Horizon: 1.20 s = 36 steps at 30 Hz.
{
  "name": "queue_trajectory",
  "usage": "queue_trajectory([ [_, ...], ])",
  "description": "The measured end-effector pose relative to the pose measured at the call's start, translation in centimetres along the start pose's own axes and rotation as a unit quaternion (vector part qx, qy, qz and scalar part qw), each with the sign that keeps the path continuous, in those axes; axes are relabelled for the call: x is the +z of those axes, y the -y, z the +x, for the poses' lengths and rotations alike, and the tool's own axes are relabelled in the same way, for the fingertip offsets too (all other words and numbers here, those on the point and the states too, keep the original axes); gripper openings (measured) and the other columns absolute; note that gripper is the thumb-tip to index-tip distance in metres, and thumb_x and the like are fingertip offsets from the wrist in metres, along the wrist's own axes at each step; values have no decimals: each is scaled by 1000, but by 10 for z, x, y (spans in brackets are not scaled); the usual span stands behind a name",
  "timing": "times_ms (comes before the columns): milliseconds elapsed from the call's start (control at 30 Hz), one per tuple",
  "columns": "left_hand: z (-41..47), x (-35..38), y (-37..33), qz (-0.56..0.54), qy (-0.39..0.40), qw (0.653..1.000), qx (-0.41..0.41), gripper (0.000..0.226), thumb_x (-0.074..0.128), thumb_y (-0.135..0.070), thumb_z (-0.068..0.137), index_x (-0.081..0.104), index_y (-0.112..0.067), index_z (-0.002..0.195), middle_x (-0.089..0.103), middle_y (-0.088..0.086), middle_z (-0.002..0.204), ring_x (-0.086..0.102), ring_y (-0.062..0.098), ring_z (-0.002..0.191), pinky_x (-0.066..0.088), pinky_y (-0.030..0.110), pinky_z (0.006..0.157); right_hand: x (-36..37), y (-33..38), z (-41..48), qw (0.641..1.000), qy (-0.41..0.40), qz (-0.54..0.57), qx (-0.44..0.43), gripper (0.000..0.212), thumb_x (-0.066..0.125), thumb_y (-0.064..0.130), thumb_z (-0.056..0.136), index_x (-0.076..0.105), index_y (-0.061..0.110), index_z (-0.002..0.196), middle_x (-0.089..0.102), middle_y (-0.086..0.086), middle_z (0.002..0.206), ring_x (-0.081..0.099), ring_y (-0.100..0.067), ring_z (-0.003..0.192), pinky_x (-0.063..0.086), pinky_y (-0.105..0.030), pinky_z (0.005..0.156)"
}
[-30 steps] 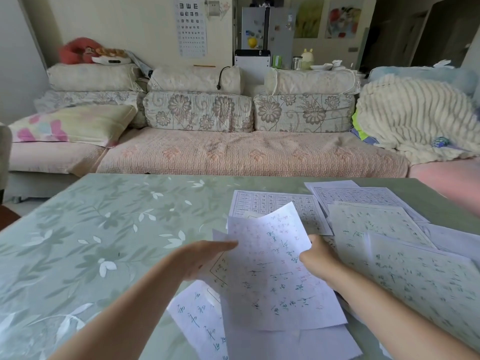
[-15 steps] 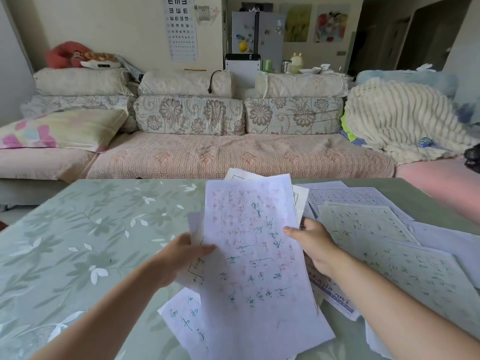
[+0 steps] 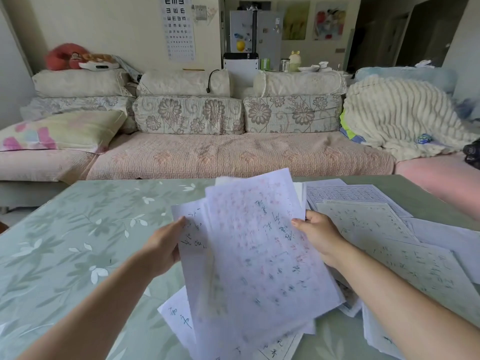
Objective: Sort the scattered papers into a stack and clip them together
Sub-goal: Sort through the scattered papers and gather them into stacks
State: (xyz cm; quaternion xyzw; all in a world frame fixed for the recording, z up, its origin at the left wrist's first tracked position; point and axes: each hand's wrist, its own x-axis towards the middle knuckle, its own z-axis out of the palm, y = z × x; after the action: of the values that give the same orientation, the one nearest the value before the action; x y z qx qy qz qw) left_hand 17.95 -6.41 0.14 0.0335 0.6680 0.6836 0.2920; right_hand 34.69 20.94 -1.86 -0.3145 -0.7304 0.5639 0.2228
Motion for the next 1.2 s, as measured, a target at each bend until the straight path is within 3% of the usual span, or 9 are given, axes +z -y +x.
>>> queue_trajectory([
  [167,-1,2,0,1,75,997,24,60,31,-57,98,68,-13,116,72,13,111,71,27,94,55,43,82,14,1,-6,997,59,-42,-36,14,57,20,98,69,20,106,74,-14,99,68,-29,87,50,-36,80],
  [300,-7,10,0,-30,153,987,30,86,18,-77,87,68,-15,119,70,13,116,67,27,105,47,42,90,32,0,-11,994,21,-96,-51,21,52,23,99,59,4,108,46,-7,74,38,-17,62,31,-28,61],
  [367,-7,17,4,4,143,987,71,66,43,-65,91,63,-10,124,69,15,118,68,28,106,50,49,94,38,-2,-13,993,1,-106,-48,24,51,23,98,50,-1,96,39,-6,77,34,-17,65,28,-30,62],
  [433,-4,19,9,25,101,990,96,45,69,-27,88,61,4,120,69,23,112,70,33,98,52,51,93,44,-2,-16,995,-7,-93,-43,20,51,25,97,46,8,88,43,-1,82,40,-17,70,33,-32,68],
  [500,-2,18,12,23,91,991,101,38,72,-6,83,61,8,116,70,25,107,70,36,96,53,52,92,47,1,-21,998,10,-61,-32,36,57,35,91,52,16,122,57,7,113,57,-16,102,46,-39,92],
  [567,-4,18,9,4,100,990,94,42,73,-5,81,59,7,119,70,24,107,69,38,99,52,55,93,47,2,-23,999,28,23,-2,58,65,33,85,45,24,138,62,5,129,61,-21,115,50,-48,99],
  [767,-13,21,-15,-40,94,985,142,31,69,-2,84,65,-3,115,71,21,108,69,38,98,54,53,89,37,23,-28,994,79,69,-17,28,61,-2,92,65,10,116,74,-10,111,70,-26,102,55,-46,94],
  [1033,-51,46,-59,-54,14,945,322,23,72,-5,84,68,-11,105,76,5,95,73,18,86,59,32,71,19,81,-39,976,-6,137,-167,32,59,-6,91,67,17,111,75,-1,107,71,-18,101,55,-35,88],
  [1200,-59,51,-41,8,-14,930,368,40,77,-5,79,59,-11,114,73,4,101,72,17,91,58,30,73,16,68,-50,984,31,98,-146,42,58,-8,89,58,17,122,74,0,111,70,-17,104,55,-37,90],
])
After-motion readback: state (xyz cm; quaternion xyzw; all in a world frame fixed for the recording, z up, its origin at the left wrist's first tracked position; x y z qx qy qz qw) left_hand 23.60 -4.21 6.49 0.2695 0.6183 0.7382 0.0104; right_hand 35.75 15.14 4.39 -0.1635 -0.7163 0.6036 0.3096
